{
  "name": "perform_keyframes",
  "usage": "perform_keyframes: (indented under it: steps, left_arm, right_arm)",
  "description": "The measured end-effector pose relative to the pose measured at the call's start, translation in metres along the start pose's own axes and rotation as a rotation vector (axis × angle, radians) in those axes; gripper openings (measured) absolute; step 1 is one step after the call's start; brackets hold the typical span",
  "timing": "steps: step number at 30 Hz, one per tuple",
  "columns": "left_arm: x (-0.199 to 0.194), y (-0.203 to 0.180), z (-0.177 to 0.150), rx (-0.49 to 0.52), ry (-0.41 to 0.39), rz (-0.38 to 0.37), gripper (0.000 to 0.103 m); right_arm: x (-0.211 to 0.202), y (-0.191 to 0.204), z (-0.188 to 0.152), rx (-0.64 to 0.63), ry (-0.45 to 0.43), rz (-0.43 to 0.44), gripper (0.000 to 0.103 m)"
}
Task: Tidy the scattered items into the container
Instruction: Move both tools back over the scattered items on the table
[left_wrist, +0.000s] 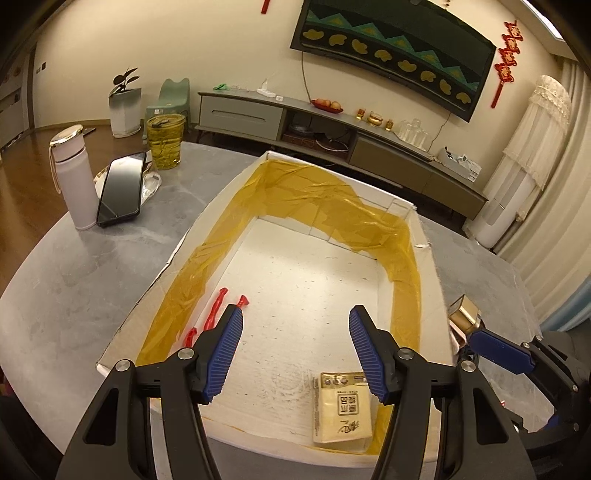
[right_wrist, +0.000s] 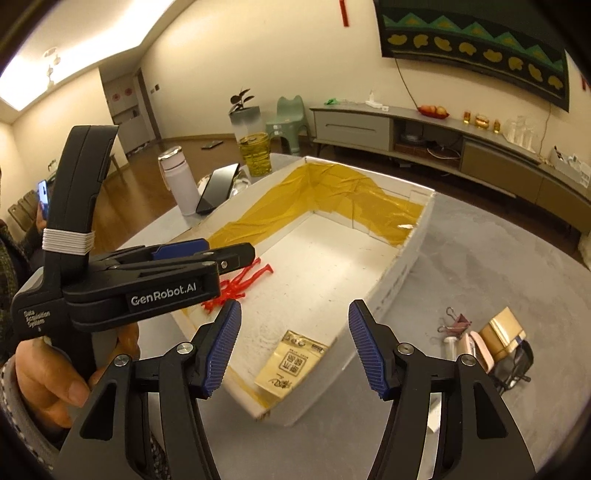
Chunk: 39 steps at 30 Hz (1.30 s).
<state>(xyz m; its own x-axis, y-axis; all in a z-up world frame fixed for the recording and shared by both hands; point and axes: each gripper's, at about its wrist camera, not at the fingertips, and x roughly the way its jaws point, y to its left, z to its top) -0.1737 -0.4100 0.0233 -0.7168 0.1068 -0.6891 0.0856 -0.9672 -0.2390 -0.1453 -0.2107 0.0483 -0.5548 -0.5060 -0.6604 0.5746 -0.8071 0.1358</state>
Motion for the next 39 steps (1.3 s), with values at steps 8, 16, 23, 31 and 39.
perform_keyframes:
  steps: [8,16,23,31,39]
  left_arm:
    - [-0.022,-0.047,-0.014,0.093,-0.051,-0.064,0.061]
    - [-0.035,-0.093,-0.034,0.184,-0.081,-0.098,0.061]
    - [-0.041,-0.141,-0.054,0.279,-0.095,-0.137,0.061]
    - [-0.028,-0.193,-0.081,0.412,-0.042,-0.178,0.061]
    - [-0.007,-0.209,-0.096,0.474,0.022,-0.192,0.061]
  right_arm:
    - [-0.042,-0.02,-0.033,0.047,-0.025,0.008,0.062]
    - [-0.071,-0.047,-0.074,0.156,-0.059,0.021,0.061]
    - [-0.093,-0.078,-0.099,0.224,-0.071,-0.032,0.061]
    - [-0.102,-0.114,-0.128,0.299,-0.048,-0.092,0.061]
    - [-0.104,-0.126,-0.146,0.278,-0.031,-0.132,0.061]
